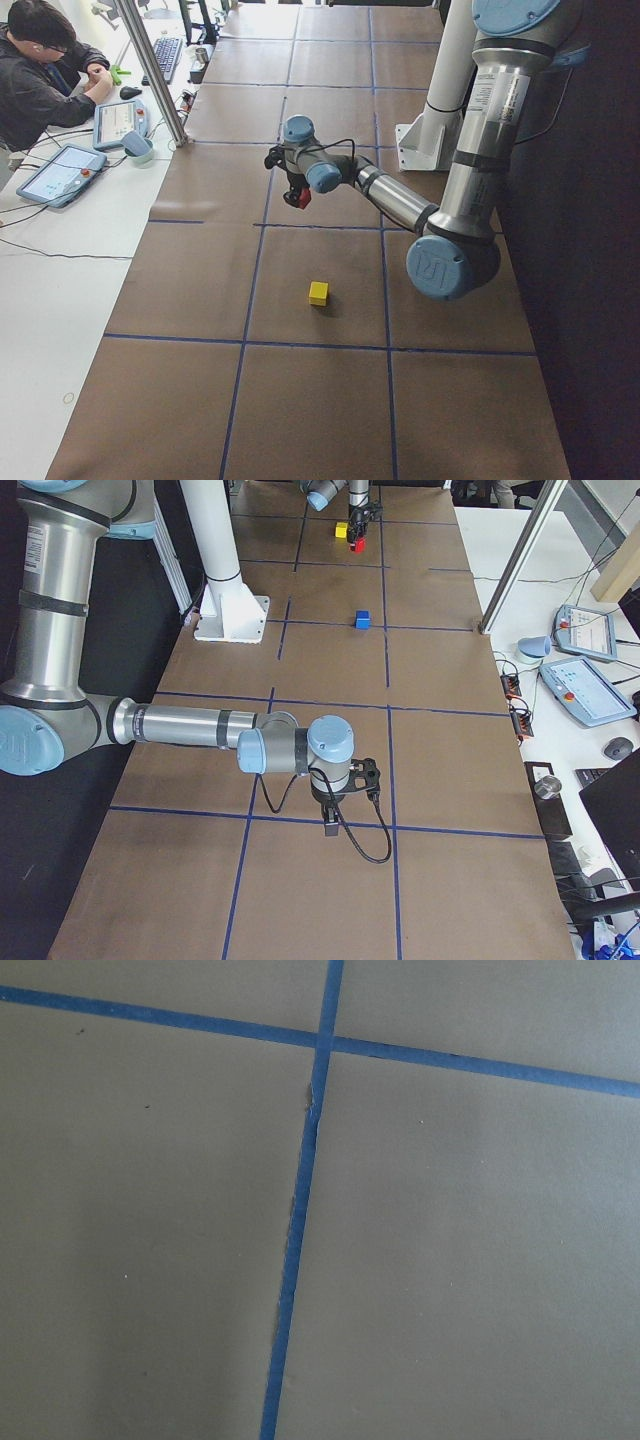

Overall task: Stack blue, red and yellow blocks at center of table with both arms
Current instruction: 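Carry the red cube with the left gripper above the blue cube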

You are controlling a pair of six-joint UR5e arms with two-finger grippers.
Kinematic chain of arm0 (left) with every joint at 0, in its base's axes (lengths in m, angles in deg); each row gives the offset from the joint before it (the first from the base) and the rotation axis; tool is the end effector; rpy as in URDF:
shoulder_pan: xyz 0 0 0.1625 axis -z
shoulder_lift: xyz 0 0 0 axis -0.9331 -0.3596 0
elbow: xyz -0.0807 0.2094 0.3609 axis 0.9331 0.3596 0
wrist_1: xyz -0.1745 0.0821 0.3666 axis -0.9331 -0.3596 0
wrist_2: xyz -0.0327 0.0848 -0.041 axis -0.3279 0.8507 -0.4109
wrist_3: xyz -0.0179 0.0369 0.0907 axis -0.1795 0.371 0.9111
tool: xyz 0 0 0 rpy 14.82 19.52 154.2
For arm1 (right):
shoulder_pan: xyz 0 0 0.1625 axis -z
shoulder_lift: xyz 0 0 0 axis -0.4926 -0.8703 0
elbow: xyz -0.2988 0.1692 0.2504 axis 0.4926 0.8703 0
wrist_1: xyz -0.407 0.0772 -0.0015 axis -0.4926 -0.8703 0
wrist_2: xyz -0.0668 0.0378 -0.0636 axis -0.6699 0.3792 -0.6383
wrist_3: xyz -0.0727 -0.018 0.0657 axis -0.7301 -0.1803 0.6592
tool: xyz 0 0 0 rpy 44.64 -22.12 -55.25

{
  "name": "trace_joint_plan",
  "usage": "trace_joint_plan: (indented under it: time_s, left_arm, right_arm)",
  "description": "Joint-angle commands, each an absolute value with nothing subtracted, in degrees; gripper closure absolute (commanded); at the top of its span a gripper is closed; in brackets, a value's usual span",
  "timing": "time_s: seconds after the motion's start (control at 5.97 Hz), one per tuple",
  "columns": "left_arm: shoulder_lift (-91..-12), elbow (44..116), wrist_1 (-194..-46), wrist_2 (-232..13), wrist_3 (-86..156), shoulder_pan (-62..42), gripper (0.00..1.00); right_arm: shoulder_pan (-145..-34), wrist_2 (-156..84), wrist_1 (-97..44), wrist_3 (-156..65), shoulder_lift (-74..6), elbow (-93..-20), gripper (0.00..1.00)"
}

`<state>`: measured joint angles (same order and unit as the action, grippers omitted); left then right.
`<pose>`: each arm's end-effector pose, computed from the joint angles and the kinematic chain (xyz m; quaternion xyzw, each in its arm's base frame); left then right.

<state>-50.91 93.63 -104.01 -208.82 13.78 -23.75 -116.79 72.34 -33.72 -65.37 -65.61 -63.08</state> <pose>0.3617 -0.4807 0.3381 0.1171 0.4228 0.1678 0.8828 0.0481 -0.4123 0.6633 0.0300 -0.3518 -0.0604 0.9336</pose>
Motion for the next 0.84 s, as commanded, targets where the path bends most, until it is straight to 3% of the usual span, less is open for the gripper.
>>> trace_joint_plan:
  time_s: [0.0,0.34,0.67]
  left_arm:
    - [-69.12,88.05,-92.09,-197.28,-3.74,-33.71,0.85]
    - [-85.58,71.46,-93.35,-195.55,-14.95,-35.52,0.85]
    - [-88.20,66.57,-95.02,-195.54,-15.79,-35.96,0.85]
  right_arm:
    - [-116.79,72.41,-33.72,-65.23,-65.59,-63.08,0.00]
    - [-116.79,72.41,-33.72,-65.14,-65.59,-63.08,0.00]
    - [-116.79,72.41,-33.72,-65.31,-65.59,-63.08,0.00]
